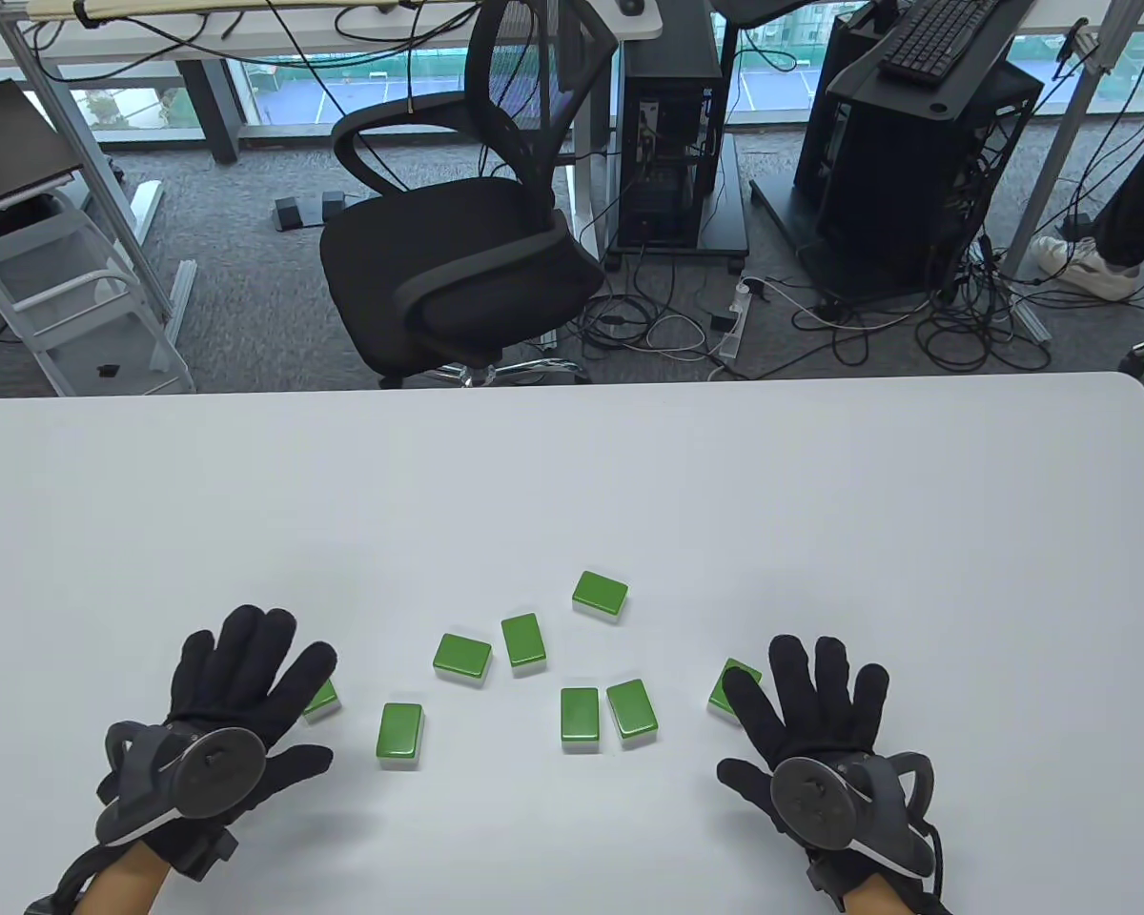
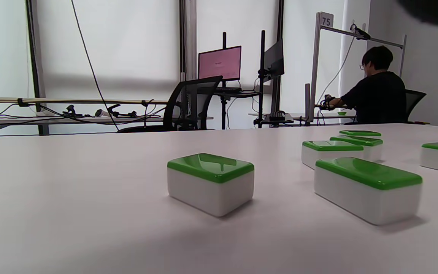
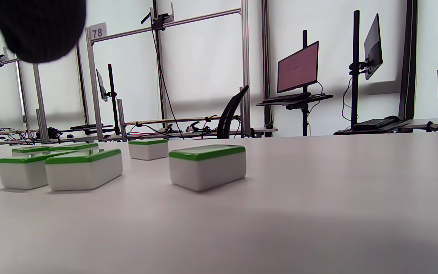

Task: Flip mahjong tiles upright in a row

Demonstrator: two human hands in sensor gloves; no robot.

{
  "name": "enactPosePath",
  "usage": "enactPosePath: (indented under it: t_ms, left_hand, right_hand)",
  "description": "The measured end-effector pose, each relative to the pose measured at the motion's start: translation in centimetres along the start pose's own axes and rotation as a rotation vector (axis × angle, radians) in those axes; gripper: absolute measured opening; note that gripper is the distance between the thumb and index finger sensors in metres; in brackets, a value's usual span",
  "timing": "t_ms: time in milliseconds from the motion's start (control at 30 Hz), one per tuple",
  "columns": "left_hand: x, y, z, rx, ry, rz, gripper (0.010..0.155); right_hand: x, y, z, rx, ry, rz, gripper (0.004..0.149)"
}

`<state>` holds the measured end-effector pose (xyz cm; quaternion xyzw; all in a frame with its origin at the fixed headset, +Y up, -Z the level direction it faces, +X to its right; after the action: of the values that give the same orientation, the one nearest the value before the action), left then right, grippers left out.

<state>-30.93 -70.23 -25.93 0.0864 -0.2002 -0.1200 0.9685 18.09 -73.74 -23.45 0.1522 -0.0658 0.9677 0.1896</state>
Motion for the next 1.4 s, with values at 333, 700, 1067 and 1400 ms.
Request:
enactPosePath:
  t_ms: [333, 700, 1067, 1400]
  left_hand:
    - [6.4, -2.4, -3.9, -0.212, -0.221, -0.191, 0.094]
    - [8.8, -5.2, -4.7, -0.295, -0.273, -0.235, 0.087]
    - [9.4, -5.1, -4.9, -0.221, -0.289, -0.142, 0.075]
    - [15.0, -1.7, -5.4, -0.147, -0.399, -0.144, 0.078]
  right_hand:
    - [0.3, 0.1, 0.1, 0.013, -0.014, 0.004, 0.088]
    - [0.5, 0.1, 0.1, 0.02, -0.022, 0.006, 0.087]
    - [1.0, 0.2, 0.0, 0.034, -0.028, 0.022, 0.086]
    - [1.1, 0.4, 0.0, 0.045, -0.029, 0.029, 0.086]
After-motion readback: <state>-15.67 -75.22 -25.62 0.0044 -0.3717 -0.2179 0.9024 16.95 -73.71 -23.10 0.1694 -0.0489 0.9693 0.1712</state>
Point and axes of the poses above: the tracker on the back of each hand, its own x axis roughly to the thumb side, its own z axis roughly from the fingertips to the wrist, y = z × x, the point moved 1 cm from there along -z, roughly from the wrist to the fingertips, and after that the axes turned 14 degrees about -z, right-handed, at the moved point
